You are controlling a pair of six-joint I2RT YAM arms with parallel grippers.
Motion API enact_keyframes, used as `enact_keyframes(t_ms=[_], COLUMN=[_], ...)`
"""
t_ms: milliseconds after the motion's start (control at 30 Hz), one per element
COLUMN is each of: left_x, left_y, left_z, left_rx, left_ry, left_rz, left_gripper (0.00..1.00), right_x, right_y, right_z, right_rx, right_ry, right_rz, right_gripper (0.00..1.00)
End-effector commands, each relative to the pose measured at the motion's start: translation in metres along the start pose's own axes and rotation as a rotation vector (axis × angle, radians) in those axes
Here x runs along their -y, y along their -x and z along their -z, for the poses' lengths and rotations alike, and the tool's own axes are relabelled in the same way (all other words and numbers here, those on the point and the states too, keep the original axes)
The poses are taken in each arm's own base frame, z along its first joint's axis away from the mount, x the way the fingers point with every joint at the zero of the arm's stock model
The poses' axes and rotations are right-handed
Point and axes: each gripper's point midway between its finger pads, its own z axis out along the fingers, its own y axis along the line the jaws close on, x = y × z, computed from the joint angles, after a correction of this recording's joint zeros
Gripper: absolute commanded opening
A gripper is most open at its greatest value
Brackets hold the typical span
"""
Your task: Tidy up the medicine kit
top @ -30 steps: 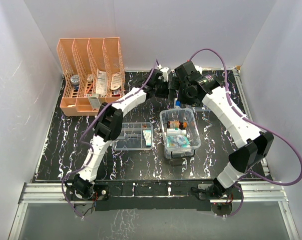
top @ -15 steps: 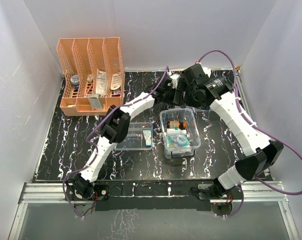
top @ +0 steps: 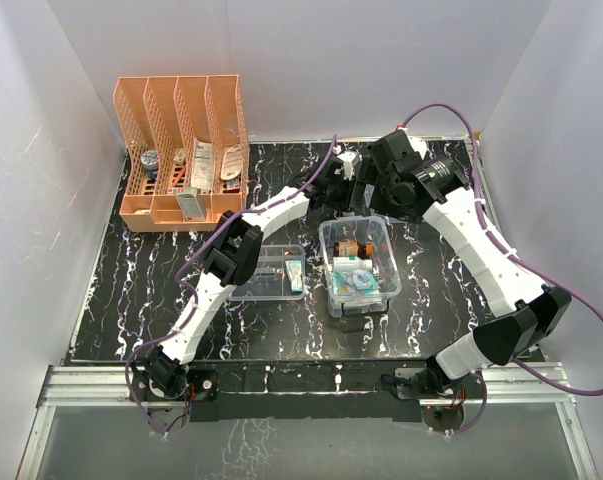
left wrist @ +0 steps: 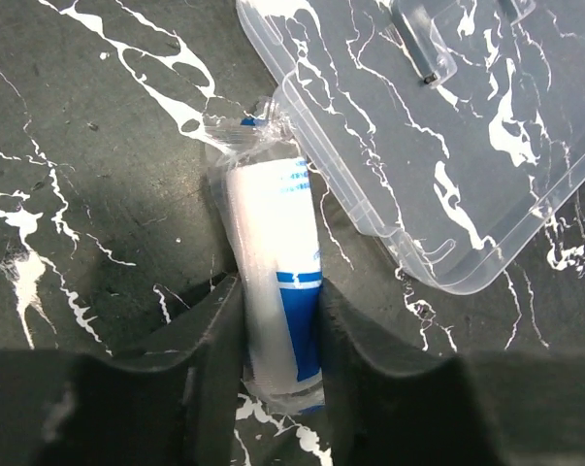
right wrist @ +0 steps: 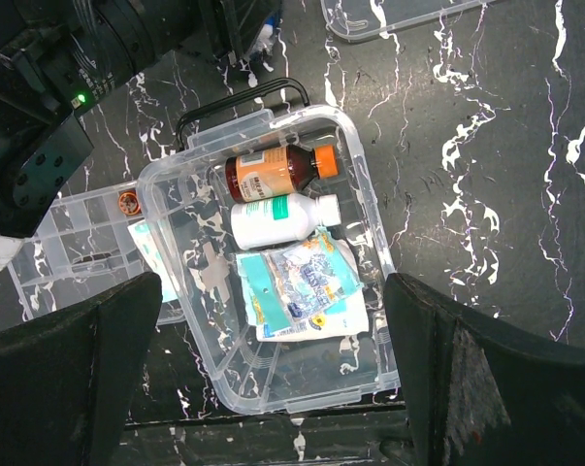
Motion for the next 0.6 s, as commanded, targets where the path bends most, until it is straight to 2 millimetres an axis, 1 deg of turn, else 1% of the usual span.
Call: enact_keyframes(t_ms=[0,33,67,133,233,333,433,533,567], left_x=[0.0,0.0,0.0,0.001,-0.004,-0.02,-0.036,-0.049,-0.051], left_y=[0.003,0.007,0.011,0.024,0.055,0.088,0.115,0.126,0.12], left_z=[0.009,0.012,0.015,0.024,0.048,0.083,0.126,0.171,0.183], left_rx=[-0.013,-0.002,0.009,0.033,0.081,0.132,0.169,0.173,0.15], left_ry=[0.027,0.031,0.035,0.041,0.052,0.067,0.087,0.089,0.074], left_rz=[-0.017,-0.023,-0.033,-0.058,-0.076,-0.088,-0.139,-0.22,-0.251], left_gripper=[0.22,0.16,0.13,0.13,0.12,0.13,0.13,0.12,0.12], right_x=[0.003,0.004,0.003,0.003,0.001,0.001,0.001,-0.003,-0.006], right_y=[0.011,0.012,0.011,0.012,0.013,0.016,0.019,0.023,0.025], right_z=[0.011,0.011,0.011,0.011,0.011,0.011,0.009,0.003,0.001], right_rx=[0.065,0.067,0.066,0.068,0.074,0.086,0.096,0.099,0.101], right_ry=[0.015,0.016,0.018,0.022,0.028,0.028,0.027,0.033,0.039], right_rz=[-0.035,-0.039,-0.039,-0.04,-0.041,-0.041,-0.039,-0.035,-0.031], right_gripper=[0.98,0.98,0.98,0.98,0.98,0.98,0.98,0.98,0.98])
